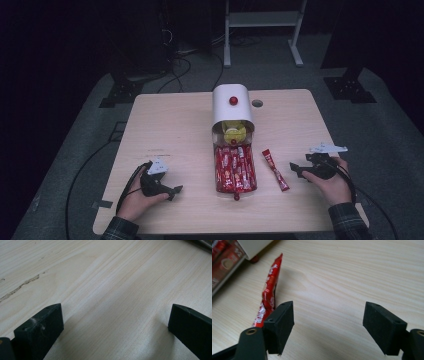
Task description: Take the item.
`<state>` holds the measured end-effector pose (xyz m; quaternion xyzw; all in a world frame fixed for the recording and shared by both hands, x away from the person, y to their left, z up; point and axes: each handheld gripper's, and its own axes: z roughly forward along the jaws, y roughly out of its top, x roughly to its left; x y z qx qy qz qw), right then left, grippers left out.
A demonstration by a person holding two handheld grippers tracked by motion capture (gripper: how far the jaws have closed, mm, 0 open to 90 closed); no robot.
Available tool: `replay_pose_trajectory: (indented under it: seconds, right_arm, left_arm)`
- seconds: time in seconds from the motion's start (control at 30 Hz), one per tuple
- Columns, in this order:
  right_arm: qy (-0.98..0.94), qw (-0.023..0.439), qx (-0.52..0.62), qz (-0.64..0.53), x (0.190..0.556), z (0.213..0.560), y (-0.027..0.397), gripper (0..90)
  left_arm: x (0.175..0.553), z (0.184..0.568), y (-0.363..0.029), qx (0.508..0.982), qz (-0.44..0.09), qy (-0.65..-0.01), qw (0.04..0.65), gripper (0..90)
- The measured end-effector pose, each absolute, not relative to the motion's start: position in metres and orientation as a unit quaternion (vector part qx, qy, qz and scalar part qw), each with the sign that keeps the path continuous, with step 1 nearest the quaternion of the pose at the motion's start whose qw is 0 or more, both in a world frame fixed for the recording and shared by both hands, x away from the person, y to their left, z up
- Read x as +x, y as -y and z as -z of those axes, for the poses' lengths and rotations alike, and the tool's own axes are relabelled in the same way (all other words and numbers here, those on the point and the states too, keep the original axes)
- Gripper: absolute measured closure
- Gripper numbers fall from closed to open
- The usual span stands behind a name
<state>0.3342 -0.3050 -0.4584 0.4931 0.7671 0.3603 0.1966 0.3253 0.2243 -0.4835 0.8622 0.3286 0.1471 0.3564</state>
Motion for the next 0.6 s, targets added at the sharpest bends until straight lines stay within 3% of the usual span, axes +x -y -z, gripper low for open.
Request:
replay_pose_trajectory:
  seconds: [0.6]
  right_arm:
    - [-0.777, 0.192, 0.504, -0.325, 0.34, 0.473, 0.305, 21.9]
  left_arm:
    - [0.325, 0.484, -0.224, 0.862, -0.147, -0.328, 0.356, 0.0]
